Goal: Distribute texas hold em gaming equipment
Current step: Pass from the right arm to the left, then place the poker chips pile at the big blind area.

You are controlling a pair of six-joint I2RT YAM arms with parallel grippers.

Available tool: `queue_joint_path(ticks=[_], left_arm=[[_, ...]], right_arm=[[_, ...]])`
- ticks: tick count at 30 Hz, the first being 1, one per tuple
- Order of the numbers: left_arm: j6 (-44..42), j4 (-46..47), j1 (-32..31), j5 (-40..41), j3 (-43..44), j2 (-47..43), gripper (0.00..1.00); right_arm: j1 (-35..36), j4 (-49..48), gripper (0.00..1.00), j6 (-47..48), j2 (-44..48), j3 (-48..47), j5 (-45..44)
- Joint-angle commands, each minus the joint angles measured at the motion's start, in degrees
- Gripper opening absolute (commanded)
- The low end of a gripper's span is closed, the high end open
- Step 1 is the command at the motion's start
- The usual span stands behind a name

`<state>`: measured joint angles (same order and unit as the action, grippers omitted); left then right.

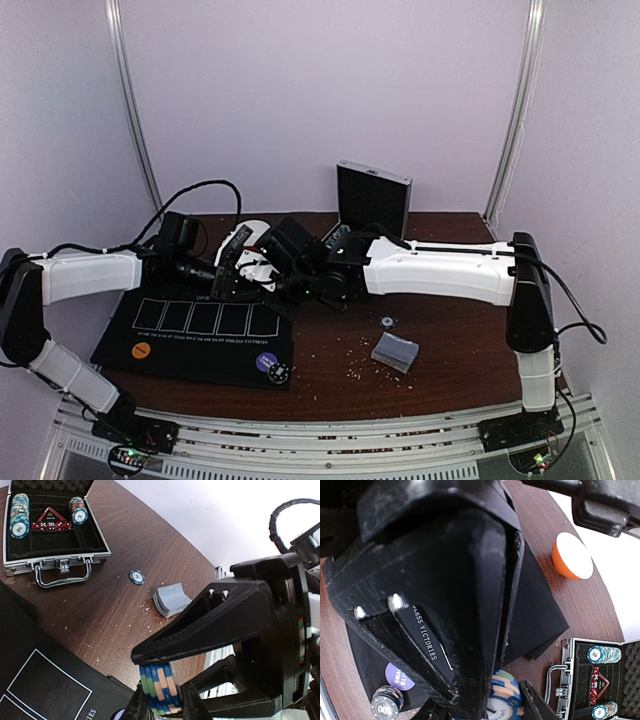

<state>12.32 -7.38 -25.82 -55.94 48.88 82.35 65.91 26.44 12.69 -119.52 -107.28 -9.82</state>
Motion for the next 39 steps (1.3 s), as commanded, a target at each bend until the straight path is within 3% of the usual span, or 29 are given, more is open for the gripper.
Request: queue_joint_path(ticks=[1,4,11,16,23,28,39], left_arm=[[-0.8,1.7,-1.2,-3.4,-1.2,-0.6,0.00],[1.8,3.8,-1.2,-1.9,-2.3,-1.3,0.00],[8.3,-0.7,0.0,9.1,-3.6,-2.5,0.00],[20.7,-0.5,5.8,12.6,-11.9,-8.5,0.00],[34.9,-6.4,14.5,20.9,-22.5,-25.0,0.00],[44.3,-12.4,24.0,22.2,-30.0,-35.5,0.00],[55.2,-25.6,32.9,30.7,-32.3,-44.3,0.00]], right_arm=[[-0.6,-5.7,0.03,0.0,0.7,-1.4,-1.1],[-0.6,-5.3,0.06,-0.1,0.7,-1.2,-1.2],[-0.7,-5.1,0.60,-0.9,3.3,2.1,-4.6],[-0.9,-6.2,0.77,-2.0,8.7,6.8,-4.6],[-1.6,-11.3,0.82,-2.9,16.4,16.3,-4.0],[-2.8,-14.9,0.82,-2.9,20.3,22.8,-3.2],[-4.4,-15.9,0.82,-1.3,24.7,28.5,-1.6]])
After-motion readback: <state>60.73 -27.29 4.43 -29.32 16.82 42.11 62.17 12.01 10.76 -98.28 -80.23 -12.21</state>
